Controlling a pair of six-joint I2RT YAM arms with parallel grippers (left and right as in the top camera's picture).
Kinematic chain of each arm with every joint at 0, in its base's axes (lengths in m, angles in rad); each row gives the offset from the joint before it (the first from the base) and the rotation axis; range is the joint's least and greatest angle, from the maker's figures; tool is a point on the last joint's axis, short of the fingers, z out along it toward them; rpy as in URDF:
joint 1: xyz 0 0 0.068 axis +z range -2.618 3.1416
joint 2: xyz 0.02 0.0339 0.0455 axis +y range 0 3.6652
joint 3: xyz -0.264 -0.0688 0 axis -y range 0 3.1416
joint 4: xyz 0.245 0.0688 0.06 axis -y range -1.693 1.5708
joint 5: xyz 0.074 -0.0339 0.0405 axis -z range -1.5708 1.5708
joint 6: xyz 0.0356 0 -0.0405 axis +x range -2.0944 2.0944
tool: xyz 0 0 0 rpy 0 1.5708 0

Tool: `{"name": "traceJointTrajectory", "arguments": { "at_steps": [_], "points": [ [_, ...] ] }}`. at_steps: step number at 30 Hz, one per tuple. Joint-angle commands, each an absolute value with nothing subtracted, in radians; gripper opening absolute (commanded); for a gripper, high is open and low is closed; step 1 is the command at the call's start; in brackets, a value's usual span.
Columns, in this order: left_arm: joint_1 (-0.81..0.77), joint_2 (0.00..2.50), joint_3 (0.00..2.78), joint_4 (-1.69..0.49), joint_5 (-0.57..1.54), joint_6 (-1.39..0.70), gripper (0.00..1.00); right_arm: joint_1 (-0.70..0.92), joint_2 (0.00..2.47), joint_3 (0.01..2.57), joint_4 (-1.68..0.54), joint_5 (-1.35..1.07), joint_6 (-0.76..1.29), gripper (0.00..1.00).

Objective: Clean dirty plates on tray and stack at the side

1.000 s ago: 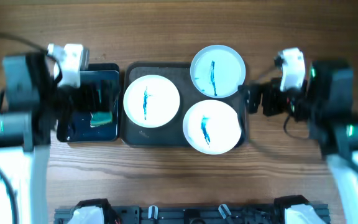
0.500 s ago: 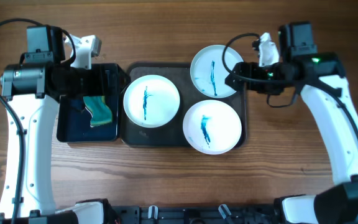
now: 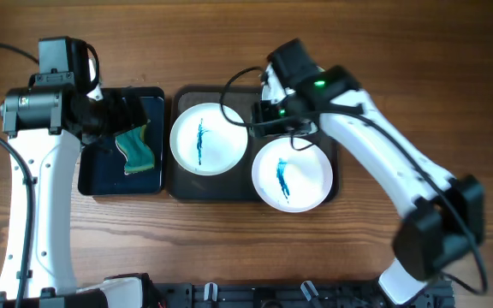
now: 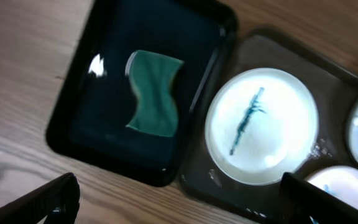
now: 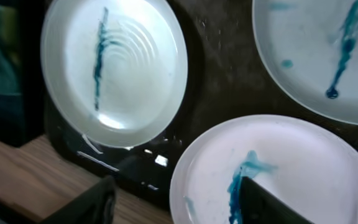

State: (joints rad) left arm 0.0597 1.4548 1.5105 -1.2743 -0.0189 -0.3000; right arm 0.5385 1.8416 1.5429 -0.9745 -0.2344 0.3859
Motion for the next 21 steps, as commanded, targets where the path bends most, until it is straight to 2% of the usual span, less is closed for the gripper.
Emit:
{"name": "traceJointTrajectory", "arguments": {
  "at_steps": [1,6,11,21],
  "points": [
    [0.06,1.504,1.52,-1.276,-0.115,-0.38,0.99,0.572,1.949,1.559,-0.946,-0.194,0.424,0.54],
    [0.066,1.565,1.518,-1.273,-0.113,-0.402,0.95,0.595,2.02,1.559,-0.865,-0.21,0.453,0.41],
    [0.066,1.602,1.518,-1.268,-0.114,-0.401,0.95,0.605,2.058,1.558,-0.807,-0.209,0.493,0.34],
    [0.089,1.617,1.518,-1.246,-0.114,-0.401,0.98,0.605,2.136,1.557,-0.742,-0.201,0.497,0.32]
  ]
}}
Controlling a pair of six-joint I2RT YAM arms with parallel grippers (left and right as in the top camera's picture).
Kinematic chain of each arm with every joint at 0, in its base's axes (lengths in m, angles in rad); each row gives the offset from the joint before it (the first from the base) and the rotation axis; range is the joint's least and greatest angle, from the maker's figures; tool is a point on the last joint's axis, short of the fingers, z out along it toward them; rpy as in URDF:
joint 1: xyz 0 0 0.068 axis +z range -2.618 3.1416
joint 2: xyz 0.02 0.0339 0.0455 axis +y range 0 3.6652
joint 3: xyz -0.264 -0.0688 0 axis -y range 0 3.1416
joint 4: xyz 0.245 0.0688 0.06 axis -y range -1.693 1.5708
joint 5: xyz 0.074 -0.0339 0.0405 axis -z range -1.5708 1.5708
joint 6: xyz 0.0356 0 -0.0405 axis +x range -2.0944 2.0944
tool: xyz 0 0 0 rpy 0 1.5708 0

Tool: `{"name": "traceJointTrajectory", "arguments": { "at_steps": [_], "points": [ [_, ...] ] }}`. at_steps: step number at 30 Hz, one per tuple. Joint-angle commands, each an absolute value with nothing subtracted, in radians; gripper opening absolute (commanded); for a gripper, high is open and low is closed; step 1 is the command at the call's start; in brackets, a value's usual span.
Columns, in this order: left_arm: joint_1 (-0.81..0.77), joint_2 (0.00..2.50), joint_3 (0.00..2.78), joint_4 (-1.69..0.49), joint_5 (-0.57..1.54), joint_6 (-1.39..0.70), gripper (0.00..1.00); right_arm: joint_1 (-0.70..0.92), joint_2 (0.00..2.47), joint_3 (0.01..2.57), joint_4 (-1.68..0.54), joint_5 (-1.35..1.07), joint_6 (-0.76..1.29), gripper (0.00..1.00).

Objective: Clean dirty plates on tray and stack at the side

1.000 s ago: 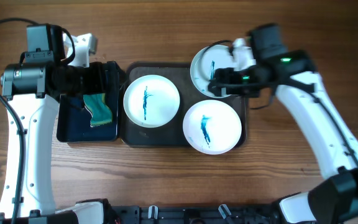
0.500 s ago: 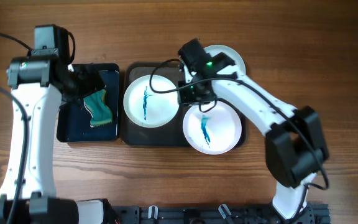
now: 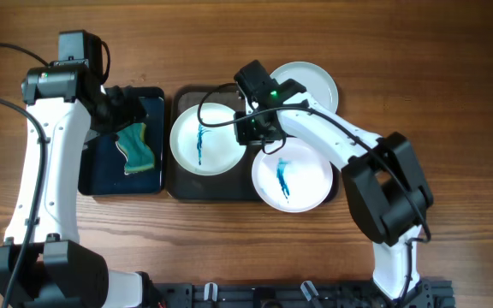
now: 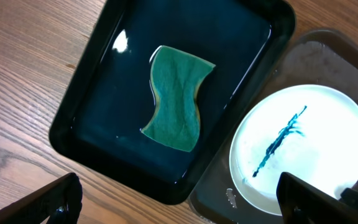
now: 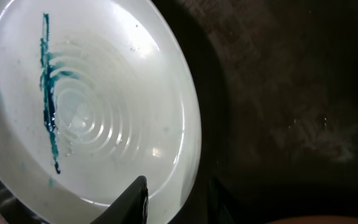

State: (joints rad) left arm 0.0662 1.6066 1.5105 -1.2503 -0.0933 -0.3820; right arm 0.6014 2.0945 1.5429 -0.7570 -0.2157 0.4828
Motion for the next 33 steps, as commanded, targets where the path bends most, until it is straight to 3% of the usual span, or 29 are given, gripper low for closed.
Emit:
{"name": "traceJointTrajectory", "arguments": {
  "at_steps": [1,10,13,18,33],
  "points": [
    [0.095,1.617,1.518,-1.246,-0.114,-0.401,0.98,0.605,2.142,1.557,-0.739,-0.201,0.498,0.3],
    [0.112,1.62,1.513,-1.242,-0.114,-0.401,0.99,0.605,2.173,1.557,-0.705,-0.193,0.526,0.18],
    [0.112,1.626,1.496,-1.233,-0.114,-0.401,0.99,0.605,2.186,1.557,-0.704,-0.193,0.535,0.04],
    [0.112,1.654,1.45,-1.205,-0.113,-0.402,0.98,0.605,2.189,1.557,-0.704,-0.181,0.55,0.04],
    [0.056,1.763,1.293,-0.999,-0.095,-0.458,0.74,0.605,2.189,1.558,-0.695,-0.183,0.561,0.04]
  ]
}}
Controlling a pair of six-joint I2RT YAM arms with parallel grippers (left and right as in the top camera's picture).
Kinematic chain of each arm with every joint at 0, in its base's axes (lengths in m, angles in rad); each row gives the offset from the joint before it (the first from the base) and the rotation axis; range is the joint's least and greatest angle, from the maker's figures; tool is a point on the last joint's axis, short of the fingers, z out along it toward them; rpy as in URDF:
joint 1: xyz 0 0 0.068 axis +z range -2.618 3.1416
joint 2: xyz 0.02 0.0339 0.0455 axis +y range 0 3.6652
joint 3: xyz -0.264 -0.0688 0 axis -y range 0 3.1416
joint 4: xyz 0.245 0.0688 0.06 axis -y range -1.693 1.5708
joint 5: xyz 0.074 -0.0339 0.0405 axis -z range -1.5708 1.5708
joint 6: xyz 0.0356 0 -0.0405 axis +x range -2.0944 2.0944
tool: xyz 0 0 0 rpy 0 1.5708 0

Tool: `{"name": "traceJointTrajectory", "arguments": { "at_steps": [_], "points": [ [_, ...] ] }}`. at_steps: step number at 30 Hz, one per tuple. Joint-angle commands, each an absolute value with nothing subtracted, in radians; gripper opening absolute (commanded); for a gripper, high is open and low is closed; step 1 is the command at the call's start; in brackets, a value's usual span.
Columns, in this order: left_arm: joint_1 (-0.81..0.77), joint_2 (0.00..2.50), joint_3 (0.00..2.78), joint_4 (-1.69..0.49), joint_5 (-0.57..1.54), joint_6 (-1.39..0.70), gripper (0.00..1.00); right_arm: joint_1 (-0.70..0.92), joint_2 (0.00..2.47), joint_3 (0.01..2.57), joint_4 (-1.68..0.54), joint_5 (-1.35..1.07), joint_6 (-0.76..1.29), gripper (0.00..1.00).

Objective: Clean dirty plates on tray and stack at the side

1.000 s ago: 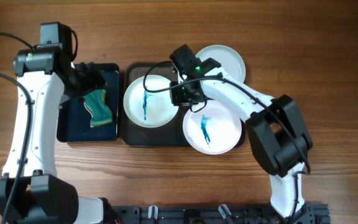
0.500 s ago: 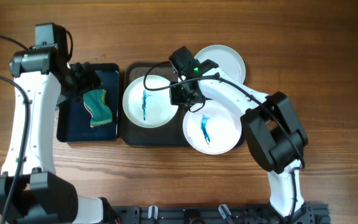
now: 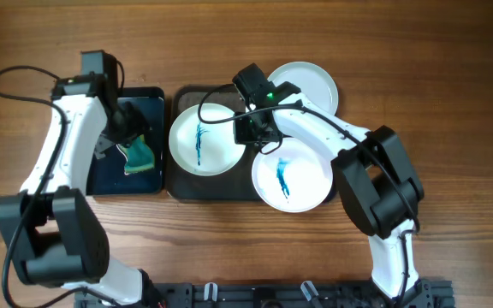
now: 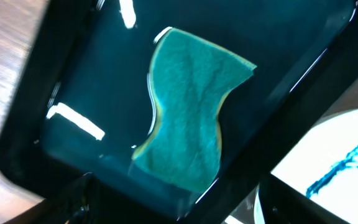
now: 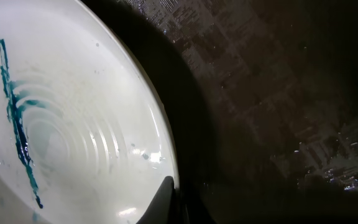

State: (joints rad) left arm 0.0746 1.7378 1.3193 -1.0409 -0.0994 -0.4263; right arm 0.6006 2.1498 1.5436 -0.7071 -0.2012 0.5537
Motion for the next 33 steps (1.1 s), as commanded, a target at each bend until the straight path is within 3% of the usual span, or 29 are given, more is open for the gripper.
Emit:
{"name": "traceJointTrajectory", "arguments": {
  "at_steps": [1,18,26,28,31,33],
  "points": [
    [0.054,1.768,1.289,-0.985,-0.095,-0.458,0.72,0.605,2.189,1.557,-0.696,-0.183,0.561,0.04],
    [0.052,1.928,1.276,-0.904,-0.118,-0.449,0.51,0.605,2.189,1.558,-0.698,-0.19,0.56,0.05],
    [0.053,1.989,1.276,-0.889,-0.151,-0.448,0.5,0.605,2.189,1.558,-0.696,-0.19,0.557,0.05],
    [0.053,1.993,1.276,-0.889,-0.151,-0.449,0.37,0.605,2.189,1.558,-0.696,-0.19,0.557,0.05],
    [0.053,1.994,1.276,-0.889,-0.151,-0.449,0.06,0.605,2.189,1.558,-0.695,-0.19,0.557,0.04],
    [0.053,1.994,1.276,-0.89,-0.151,-0.449,0.04,0.605,2.189,1.558,-0.694,-0.19,0.558,0.05]
  ]
}}
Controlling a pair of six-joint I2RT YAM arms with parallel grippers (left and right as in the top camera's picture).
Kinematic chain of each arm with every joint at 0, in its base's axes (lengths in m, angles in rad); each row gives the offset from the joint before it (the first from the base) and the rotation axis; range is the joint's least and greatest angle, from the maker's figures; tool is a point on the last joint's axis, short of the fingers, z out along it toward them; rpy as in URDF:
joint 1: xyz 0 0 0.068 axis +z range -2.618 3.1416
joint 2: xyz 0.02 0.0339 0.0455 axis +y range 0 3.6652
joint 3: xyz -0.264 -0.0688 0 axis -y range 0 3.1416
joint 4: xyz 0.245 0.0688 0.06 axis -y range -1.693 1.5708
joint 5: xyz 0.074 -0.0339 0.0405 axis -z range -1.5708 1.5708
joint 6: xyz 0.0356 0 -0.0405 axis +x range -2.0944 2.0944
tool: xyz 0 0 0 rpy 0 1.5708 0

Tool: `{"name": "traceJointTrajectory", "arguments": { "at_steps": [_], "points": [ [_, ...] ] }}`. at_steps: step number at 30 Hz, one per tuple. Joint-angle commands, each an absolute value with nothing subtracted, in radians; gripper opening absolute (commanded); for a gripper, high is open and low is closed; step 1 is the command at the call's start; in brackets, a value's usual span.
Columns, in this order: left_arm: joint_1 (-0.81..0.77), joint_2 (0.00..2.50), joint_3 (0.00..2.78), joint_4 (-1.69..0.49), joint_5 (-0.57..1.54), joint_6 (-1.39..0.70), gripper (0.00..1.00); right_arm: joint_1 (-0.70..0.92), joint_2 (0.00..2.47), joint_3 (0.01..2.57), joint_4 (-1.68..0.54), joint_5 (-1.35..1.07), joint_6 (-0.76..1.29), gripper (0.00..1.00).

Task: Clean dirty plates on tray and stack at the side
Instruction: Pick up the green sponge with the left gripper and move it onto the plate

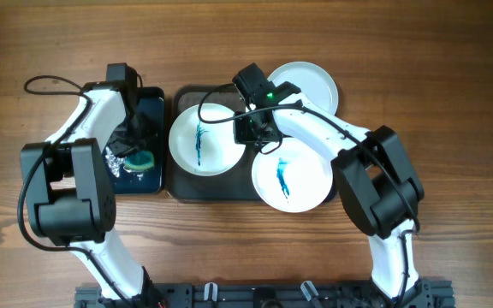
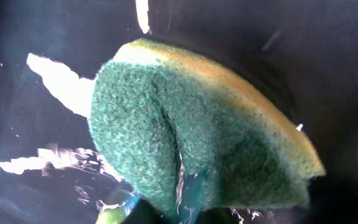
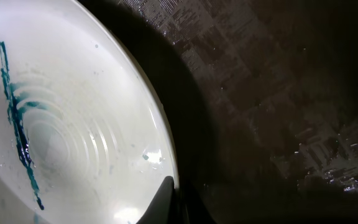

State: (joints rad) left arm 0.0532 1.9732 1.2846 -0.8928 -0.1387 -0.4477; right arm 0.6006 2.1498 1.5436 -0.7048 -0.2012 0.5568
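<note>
Two white plates streaked with blue lie on the dark tray [image 1: 229, 185]: a left plate [image 1: 197, 139] and a front-right plate [image 1: 291, 176]. My right gripper [image 1: 252, 130] is shut on the left plate's right rim. The right wrist view shows that plate [image 3: 73, 124] close up, with the right gripper [image 3: 178, 202] pinching its edge. A green and yellow sponge [image 1: 138, 160] sits in the black water tray [image 1: 154, 96]. My left gripper [image 1: 132, 144] is down in that tray. Seen from the left wrist, the sponge [image 2: 191, 137] is bunched, and the left gripper [image 2: 182, 214] is shut on it.
A clean white plate [image 1: 308, 81] rests on the wooden table behind the dark tray's right end. The two trays stand side by side, nearly touching. The tray's wet floor [image 3: 278, 93] shows to the right of the held plate.
My left gripper has dropped into the water tray and shut on the sponge, which was lying flat and is now squeezed into a lump. The right gripper still pinches the left plate's rim.
First both grippers were open, the left high over the water tray, the right above the plates. Then the right gripper straddled the left plate's right rim. Later it was shut on that rim while the left hung lower over the sponge. Now the left holds the sponge.
</note>
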Motion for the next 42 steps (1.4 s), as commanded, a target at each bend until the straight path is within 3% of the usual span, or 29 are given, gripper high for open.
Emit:
{"name": "traceJointTrajectory", "arguments": {
  "at_steps": [1,11,18,25,34,42],
  "points": [
    [0.053,1.994,1.276,-0.891,-0.151,-0.449,0.04,0.605,2.189,1.558,-0.694,-0.19,0.558,0.05],
    [0.052,1.904,1.401,-1.074,-0.144,-0.406,0.04,0.605,2.188,1.558,-0.684,-0.208,0.557,0.04],
    [0.052,1.765,1.521,-1.169,0.015,-0.317,0.04,0.604,2.18,1.558,-0.704,-0.238,0.497,0.04],
    [-0.003,1.72,1.506,-1.164,0.251,-0.32,0.04,0.6,2.18,1.558,-0.715,-0.27,0.474,0.04],
    [-0.153,1.777,1.361,-1.026,0.162,-0.448,0.04,0.545,2.183,1.549,-0.734,-0.329,0.498,0.04],
    [-0.174,1.842,1.326,-0.952,0.152,-0.453,0.04,0.532,2.188,1.542,-0.725,-0.364,0.489,0.04]
  ]
}}
